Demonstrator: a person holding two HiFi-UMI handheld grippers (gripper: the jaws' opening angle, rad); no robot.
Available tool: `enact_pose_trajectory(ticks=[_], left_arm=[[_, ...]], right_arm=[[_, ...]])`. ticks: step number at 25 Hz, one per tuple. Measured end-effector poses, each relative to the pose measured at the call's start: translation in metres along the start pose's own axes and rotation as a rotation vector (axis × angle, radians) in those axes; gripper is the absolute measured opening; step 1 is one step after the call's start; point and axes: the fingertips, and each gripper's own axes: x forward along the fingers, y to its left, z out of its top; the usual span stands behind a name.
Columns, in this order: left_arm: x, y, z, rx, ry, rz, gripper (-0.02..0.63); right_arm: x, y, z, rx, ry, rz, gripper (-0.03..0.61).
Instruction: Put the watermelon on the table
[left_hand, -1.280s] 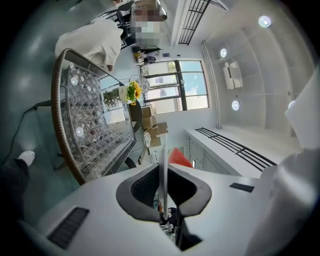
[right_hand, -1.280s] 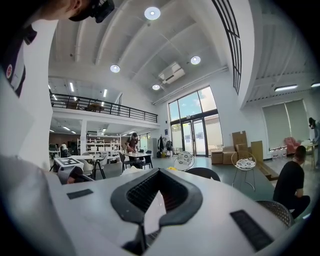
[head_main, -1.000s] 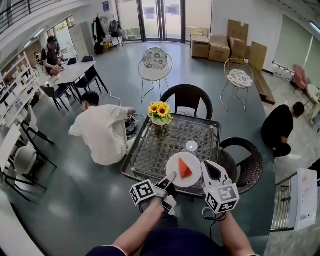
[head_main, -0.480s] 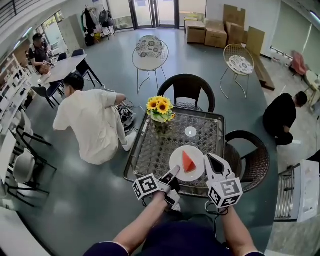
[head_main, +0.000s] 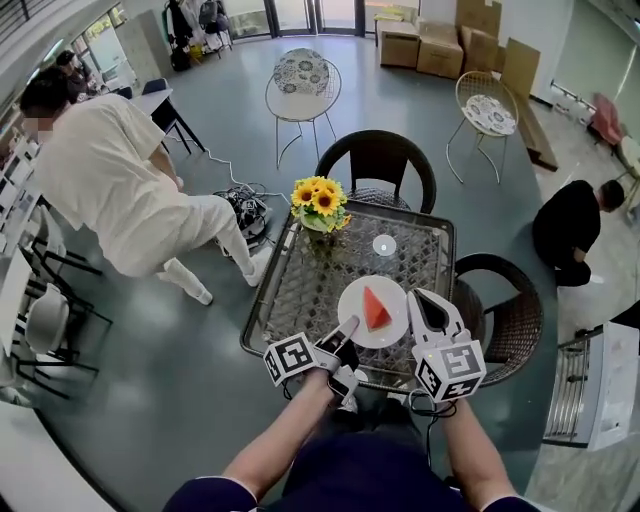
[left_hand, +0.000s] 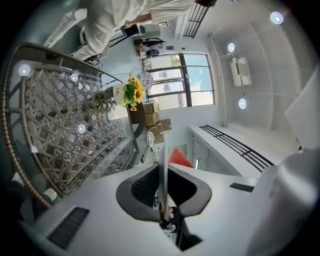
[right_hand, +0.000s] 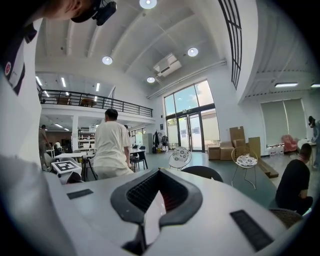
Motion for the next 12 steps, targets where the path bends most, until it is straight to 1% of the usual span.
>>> enact_pose_trajectory(ticks=[6, 12], left_arm=[[0.014, -0.001, 0.004, -0.012, -0.047, 0.006, 0.021], [0.033, 0.006, 0.001, -0.016, -0.083, 0.029, 0.021]], right_arm=[[0.014, -0.01, 0.005, -0.016, 0.007, 0.063, 0.003], [0.025, -0.028, 0.001, -0.019, 0.019, 0.108, 0.003]])
